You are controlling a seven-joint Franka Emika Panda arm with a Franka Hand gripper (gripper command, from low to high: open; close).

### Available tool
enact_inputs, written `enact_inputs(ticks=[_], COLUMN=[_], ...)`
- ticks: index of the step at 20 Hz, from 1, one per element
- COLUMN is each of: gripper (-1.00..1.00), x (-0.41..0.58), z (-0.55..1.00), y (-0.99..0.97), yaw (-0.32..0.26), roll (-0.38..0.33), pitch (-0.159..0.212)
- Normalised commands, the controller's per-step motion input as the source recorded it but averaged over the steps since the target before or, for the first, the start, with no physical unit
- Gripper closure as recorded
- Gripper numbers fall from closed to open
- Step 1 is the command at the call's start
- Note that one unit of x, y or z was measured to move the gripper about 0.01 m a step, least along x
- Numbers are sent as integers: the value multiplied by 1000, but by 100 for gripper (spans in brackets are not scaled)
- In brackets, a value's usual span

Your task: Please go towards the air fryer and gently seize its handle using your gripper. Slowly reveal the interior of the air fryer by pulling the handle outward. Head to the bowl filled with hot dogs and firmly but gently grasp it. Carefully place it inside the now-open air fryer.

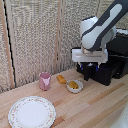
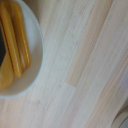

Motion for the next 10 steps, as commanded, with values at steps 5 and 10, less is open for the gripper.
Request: enact_inputs(ticks=[5,10], gripper=[-100,-100], x=[0,0], z=[-124,-263], y=[0,0], yaw=[126,100], roll=[271,51], pitch=[11,56])
